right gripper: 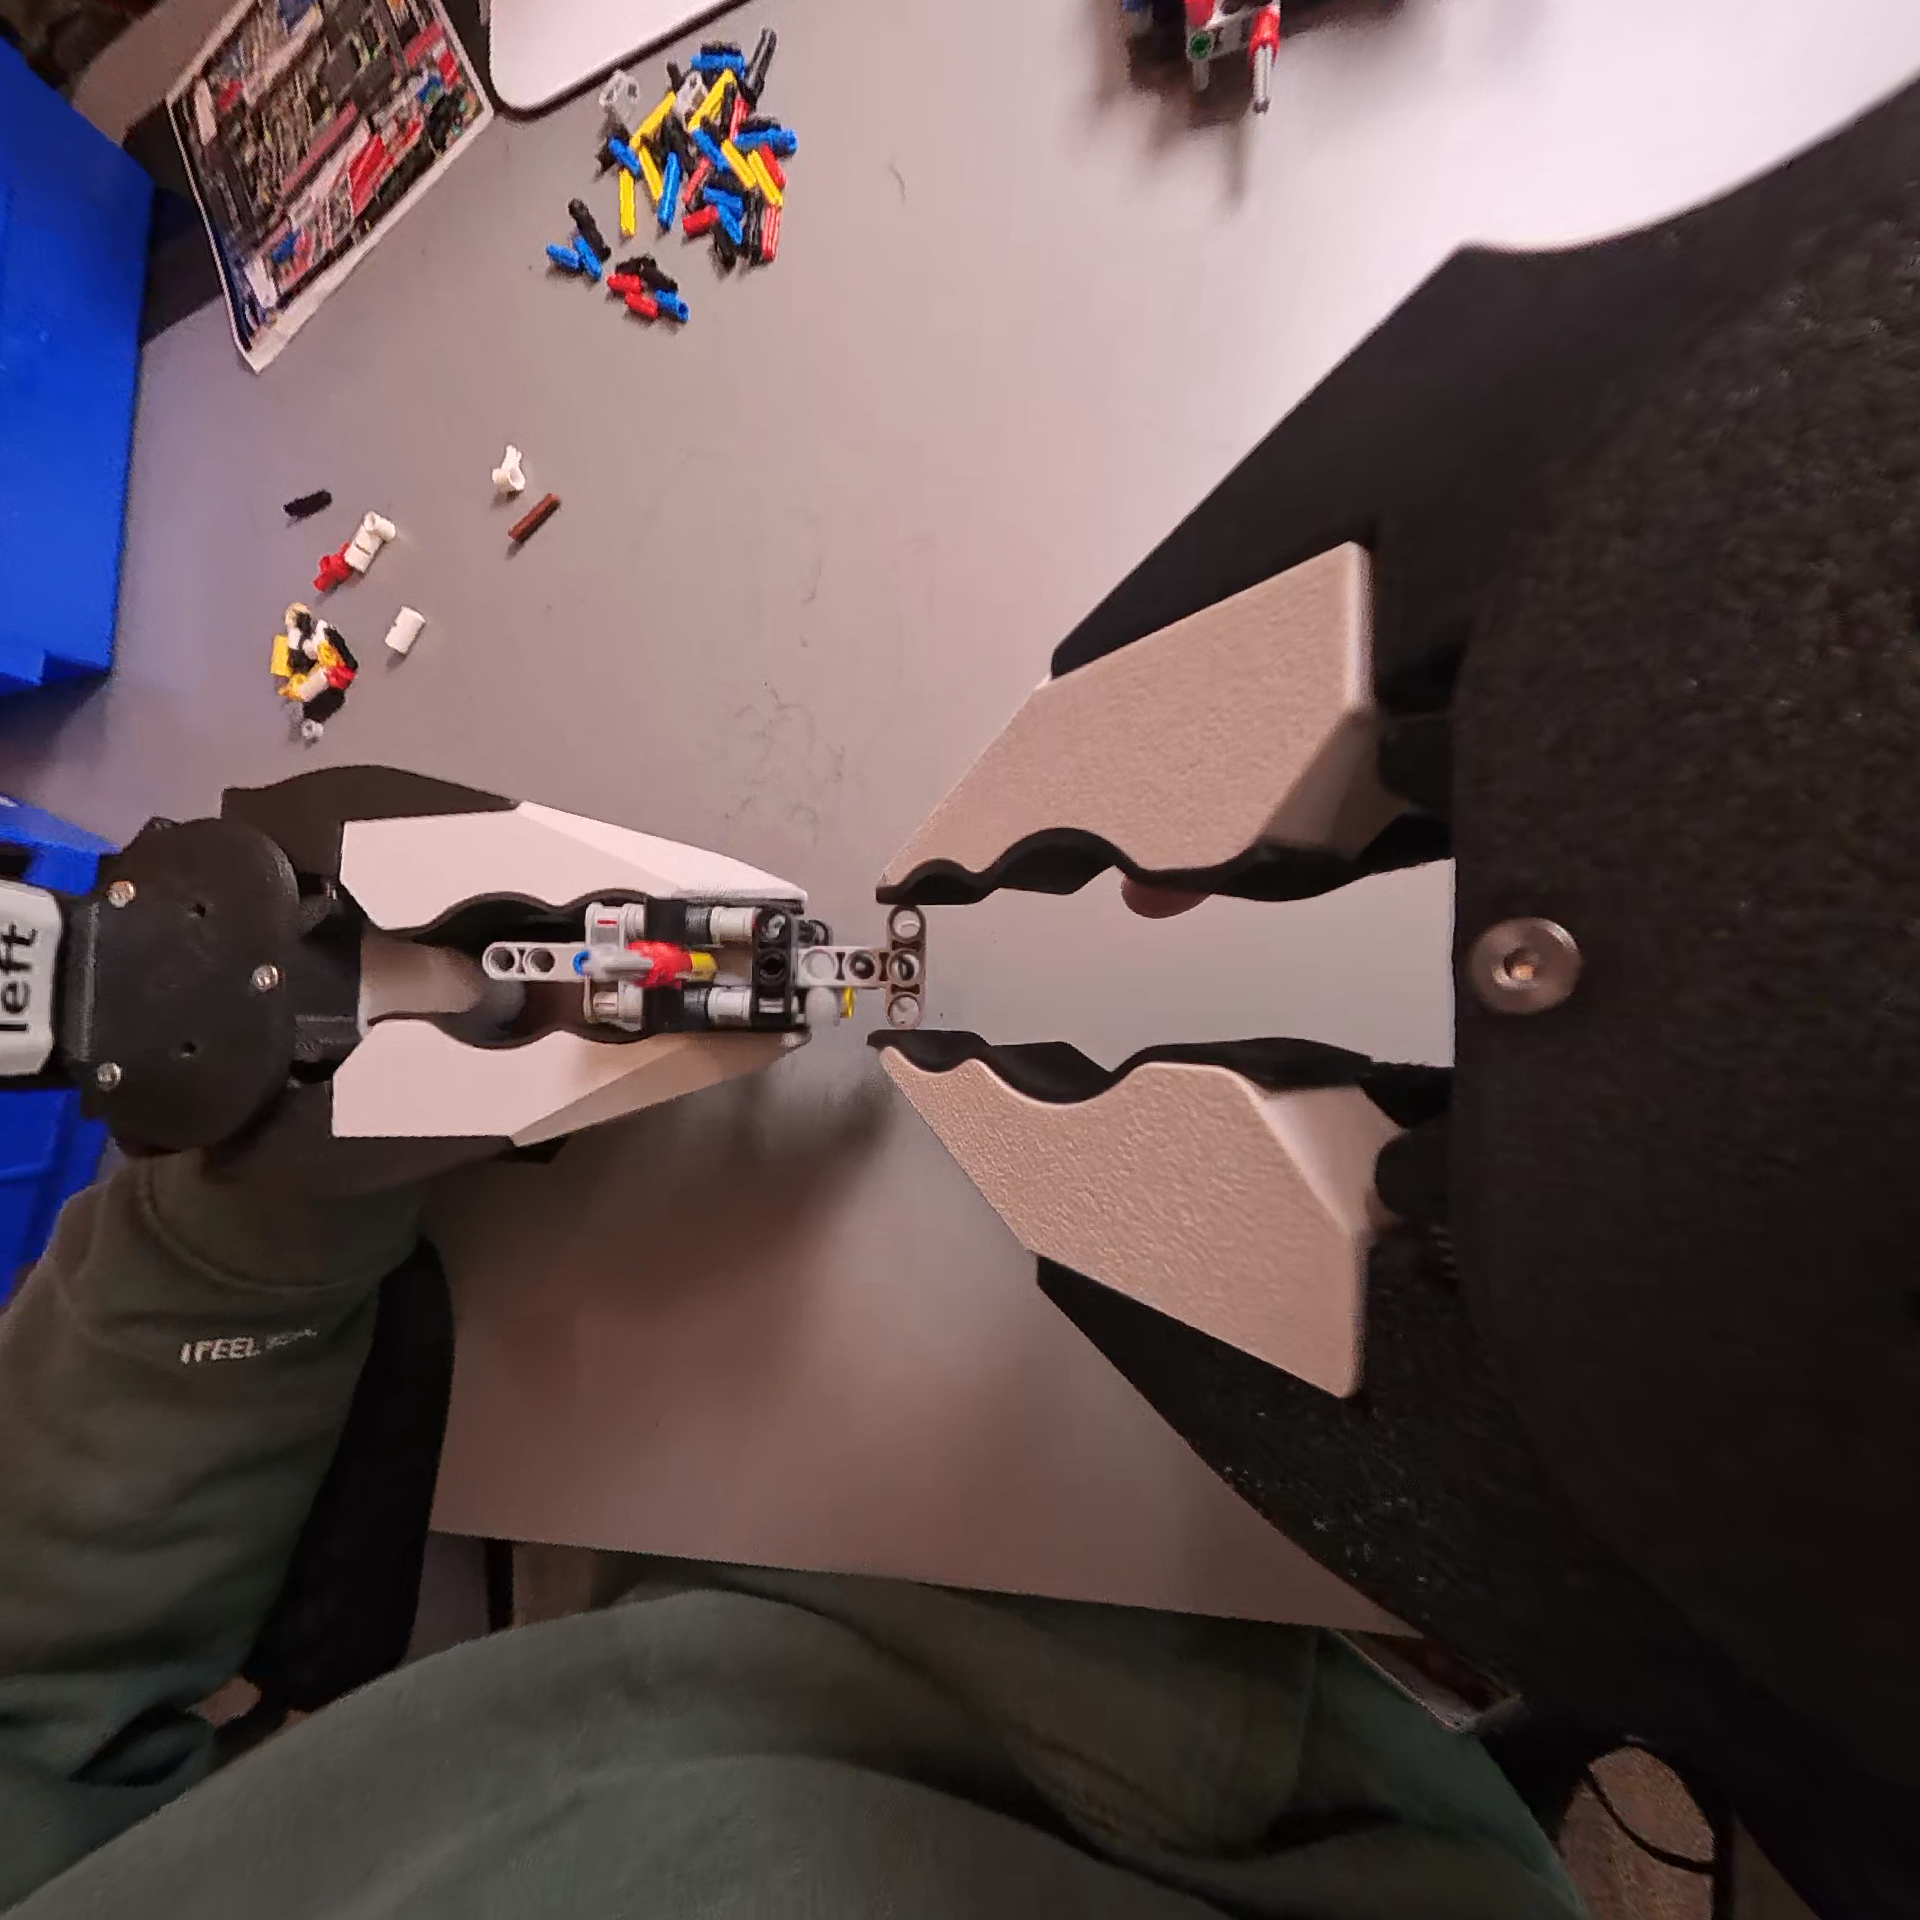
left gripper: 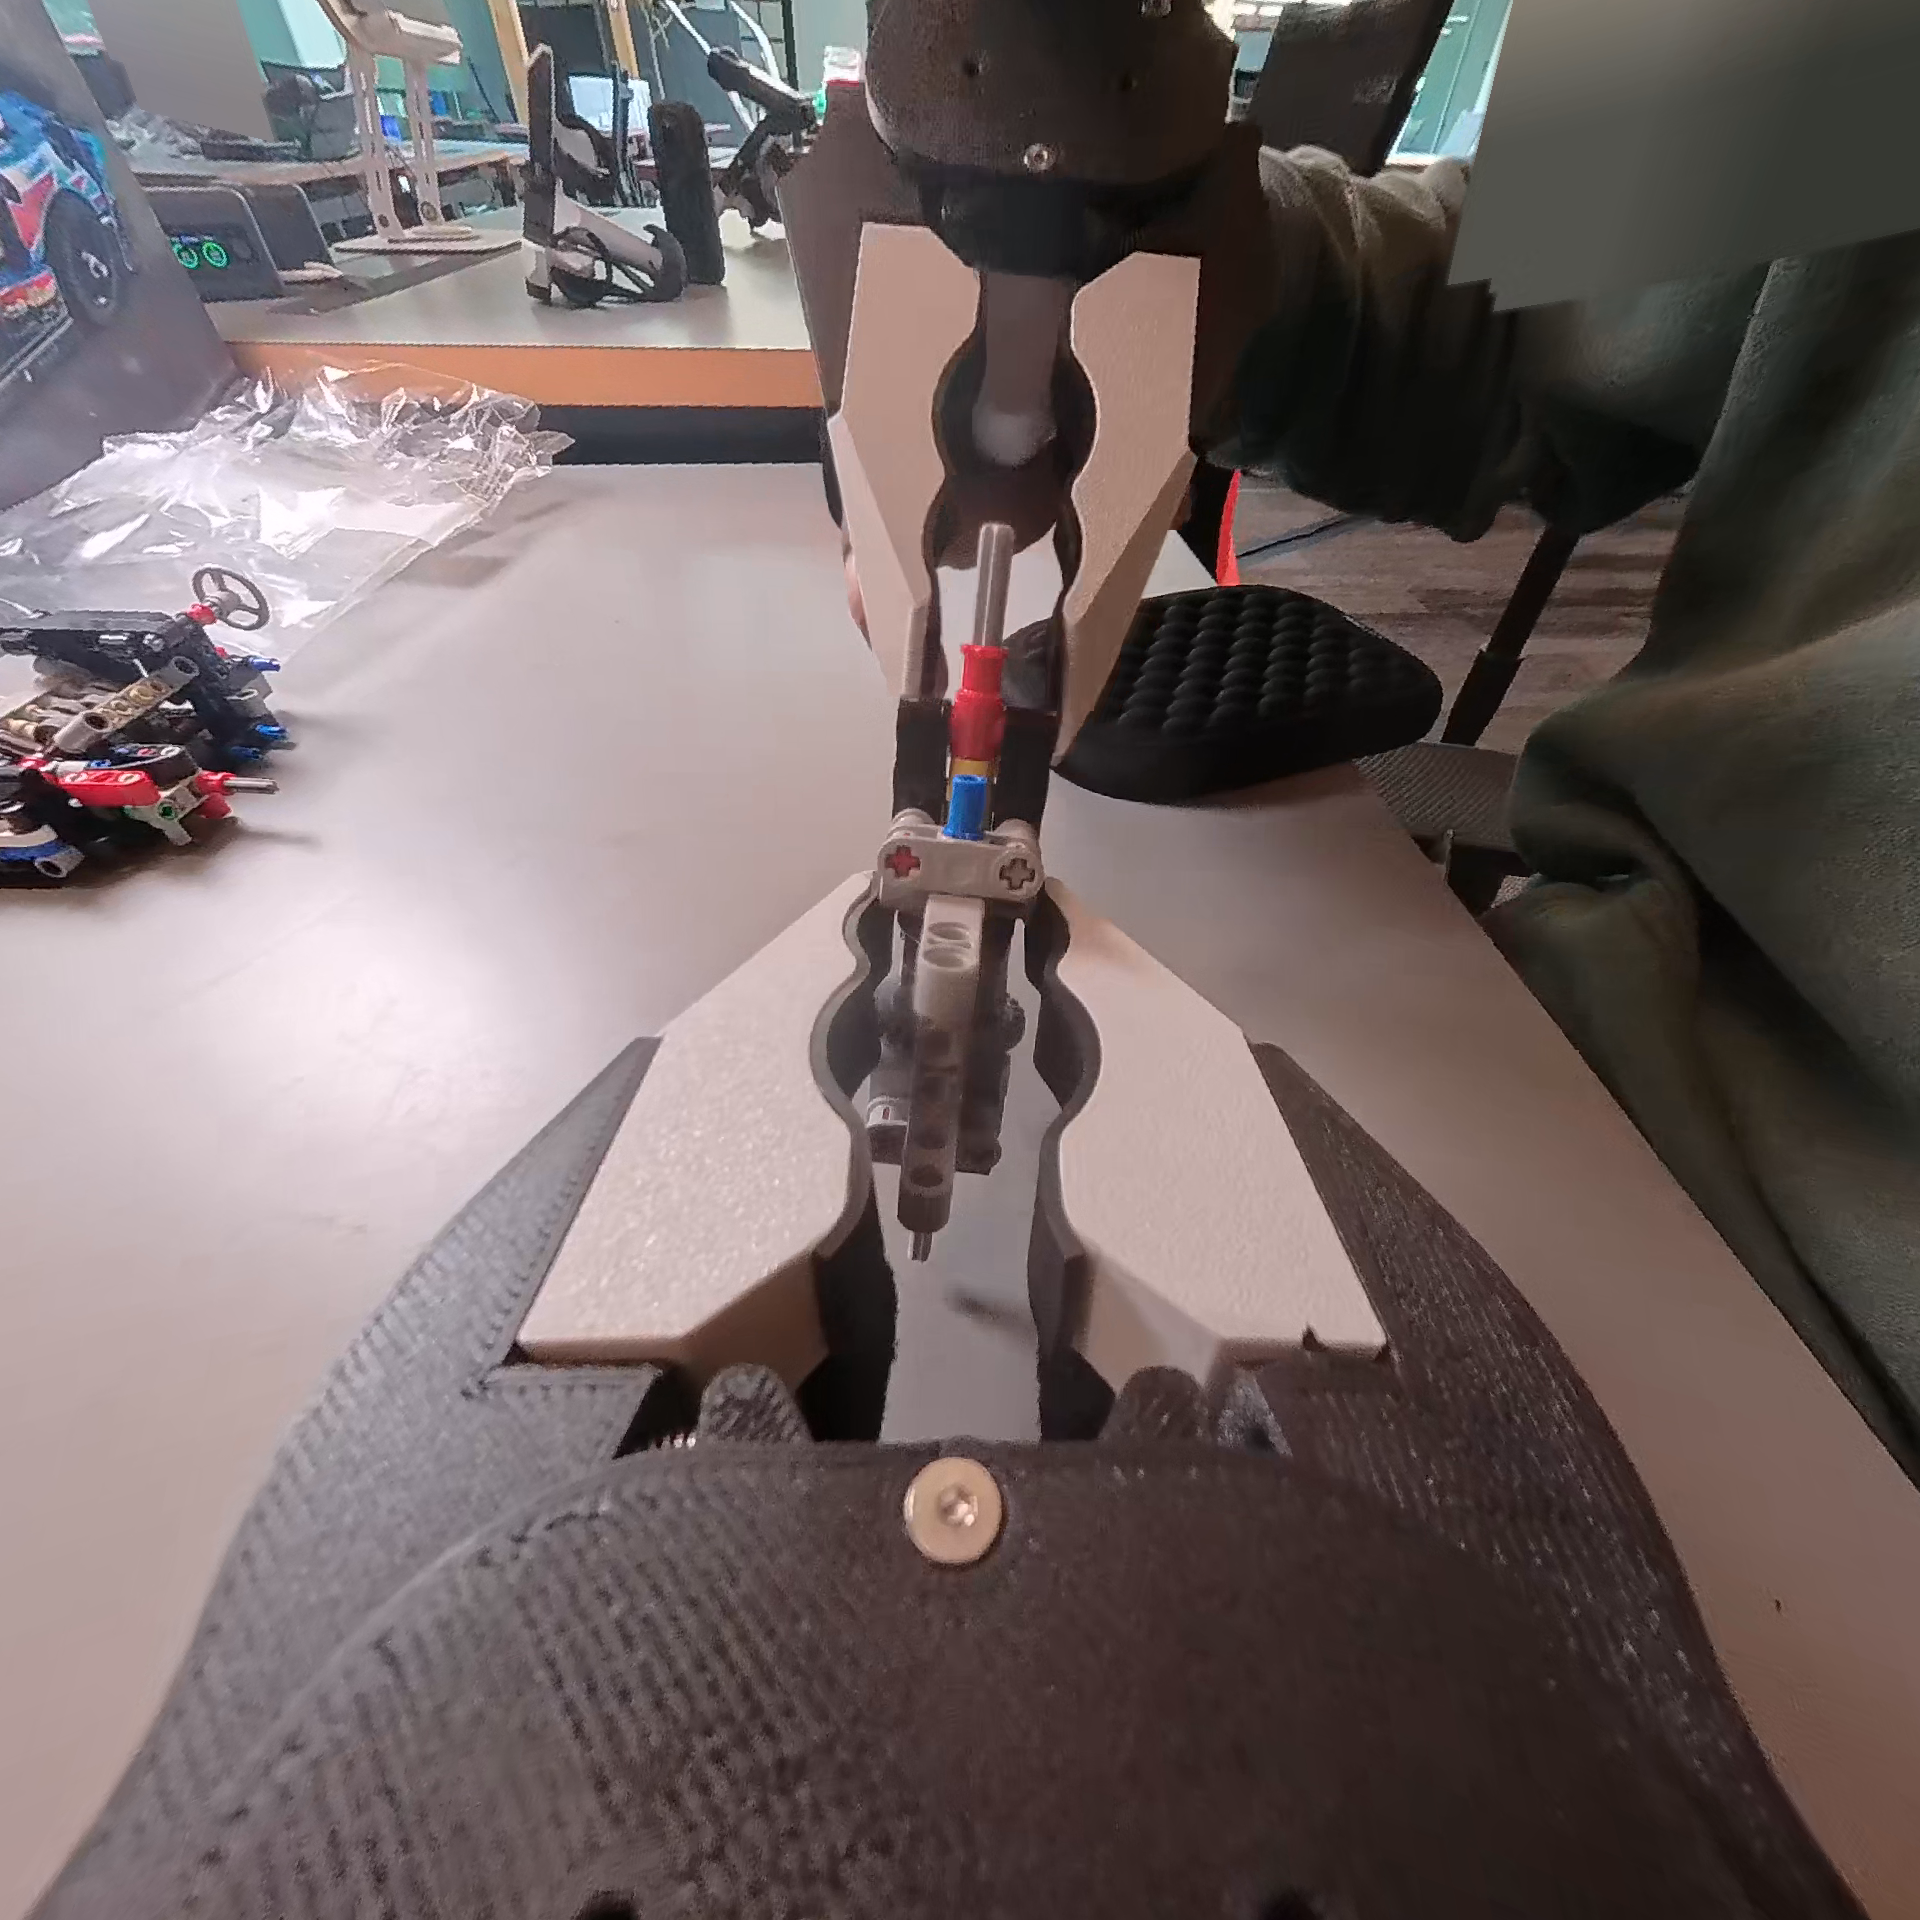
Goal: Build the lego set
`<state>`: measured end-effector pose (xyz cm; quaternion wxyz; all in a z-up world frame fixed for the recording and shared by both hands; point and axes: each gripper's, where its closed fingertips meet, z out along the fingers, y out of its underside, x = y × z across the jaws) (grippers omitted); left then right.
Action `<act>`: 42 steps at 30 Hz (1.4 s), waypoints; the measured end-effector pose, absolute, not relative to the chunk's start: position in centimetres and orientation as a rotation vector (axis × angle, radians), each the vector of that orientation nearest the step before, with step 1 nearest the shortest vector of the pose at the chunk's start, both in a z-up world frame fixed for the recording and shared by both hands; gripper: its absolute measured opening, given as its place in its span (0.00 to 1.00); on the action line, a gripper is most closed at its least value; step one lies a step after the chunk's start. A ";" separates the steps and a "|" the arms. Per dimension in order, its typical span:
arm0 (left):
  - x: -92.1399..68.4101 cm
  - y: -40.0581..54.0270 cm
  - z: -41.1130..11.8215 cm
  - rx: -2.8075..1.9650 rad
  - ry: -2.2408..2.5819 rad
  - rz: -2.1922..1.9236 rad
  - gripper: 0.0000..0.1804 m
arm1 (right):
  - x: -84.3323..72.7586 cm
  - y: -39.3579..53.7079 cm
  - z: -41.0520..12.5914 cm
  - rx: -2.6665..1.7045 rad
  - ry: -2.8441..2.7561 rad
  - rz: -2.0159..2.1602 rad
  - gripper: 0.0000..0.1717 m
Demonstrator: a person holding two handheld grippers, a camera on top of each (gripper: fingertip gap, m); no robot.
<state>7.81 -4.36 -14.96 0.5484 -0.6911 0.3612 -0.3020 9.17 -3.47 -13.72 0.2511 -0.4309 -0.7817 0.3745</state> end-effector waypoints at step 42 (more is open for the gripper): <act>8.0 -5.8 -9.7 -1.405 0.717 -0.922 0.13 | 8.6 -5.3 -10.9 -1.151 -1.833 1.404 0.13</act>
